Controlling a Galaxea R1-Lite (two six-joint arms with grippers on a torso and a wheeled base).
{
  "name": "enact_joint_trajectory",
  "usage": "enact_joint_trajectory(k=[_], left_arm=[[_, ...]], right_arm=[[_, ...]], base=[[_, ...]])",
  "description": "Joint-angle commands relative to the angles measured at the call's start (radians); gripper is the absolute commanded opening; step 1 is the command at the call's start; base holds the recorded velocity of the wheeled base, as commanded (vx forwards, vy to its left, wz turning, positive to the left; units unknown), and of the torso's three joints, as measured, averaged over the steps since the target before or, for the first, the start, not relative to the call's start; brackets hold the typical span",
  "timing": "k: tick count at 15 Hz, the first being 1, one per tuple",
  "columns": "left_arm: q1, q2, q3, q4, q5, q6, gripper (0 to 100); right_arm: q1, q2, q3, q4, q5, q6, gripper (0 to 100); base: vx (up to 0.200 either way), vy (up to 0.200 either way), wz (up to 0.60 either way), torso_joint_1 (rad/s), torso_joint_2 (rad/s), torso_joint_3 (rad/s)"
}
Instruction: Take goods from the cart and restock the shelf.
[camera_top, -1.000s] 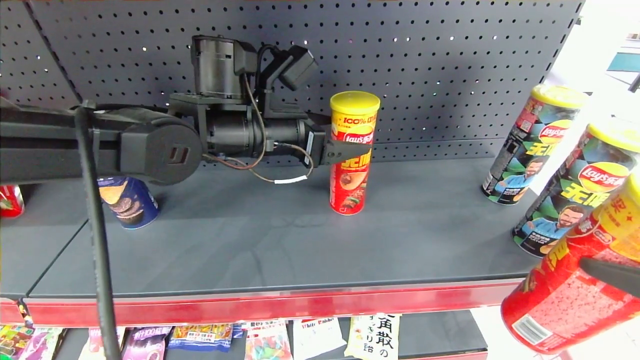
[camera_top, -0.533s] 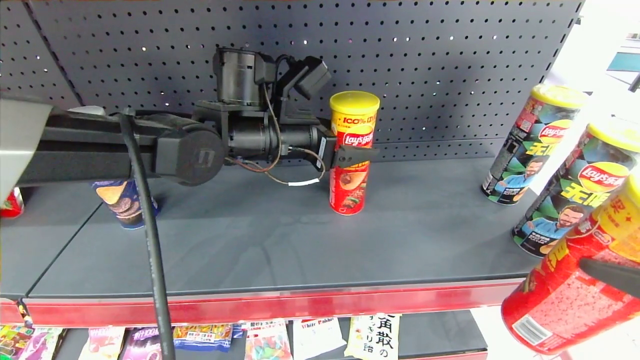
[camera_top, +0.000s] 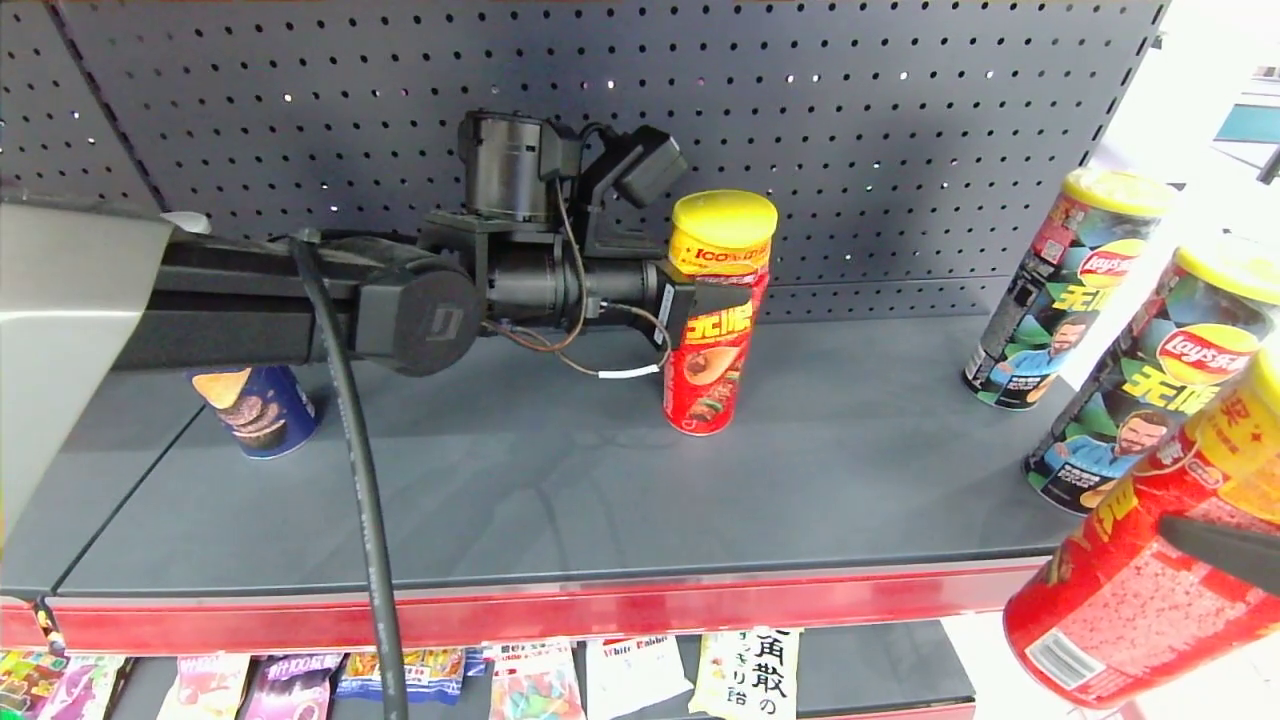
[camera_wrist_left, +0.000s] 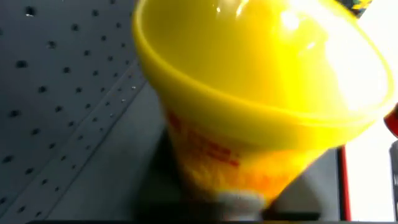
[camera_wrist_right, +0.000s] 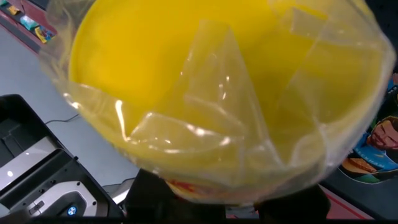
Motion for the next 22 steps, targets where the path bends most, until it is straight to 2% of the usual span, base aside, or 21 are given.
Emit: enact_joint_trajectory(k=[1, 5, 8, 13, 22], left_arm=[[-0.003, -0.001, 0.003, 0.0, 0.0, 0.0, 0], [0.004, -0.039, 0.031, 0.003, -0.029, -0.002, 0], [0.002, -0.133, 0.125, 0.004, -0.078, -0.014, 0], [-0.001, -0.245, 0.313, -0.002, -0.111, -0.013, 0], [-0.013, -0.292, 0.421, -0.003, -0.132, -0.008, 0]], right_arm=[[-0.006, 0.0, 0.0, 0.0, 0.0, -0.002, 0], [-0.006, 0.002, -0.005, 0.0, 0.0, 0.0, 0], [-0.006, 0.008, -0.006, 0.0, 0.0, 0.0, 0], [-0.006, 0.01, -0.008, 0.0, 0.0, 0.0, 0], [-0.006, 0.008, -0.006, 0.0, 0.0, -0.002, 0]], base=[[0.0, 0.0, 0.0, 0.0, 0.0, 0.0], [0.0, 0.0, 0.0, 0.0, 0.0, 0.0], [0.0, 0.0, 0.0, 0.0, 0.0, 0.0], [0.0, 0.0, 0.0, 0.0, 0.0, 0.0], [0.0, 0.0, 0.0, 0.0, 0.0, 0.0]])
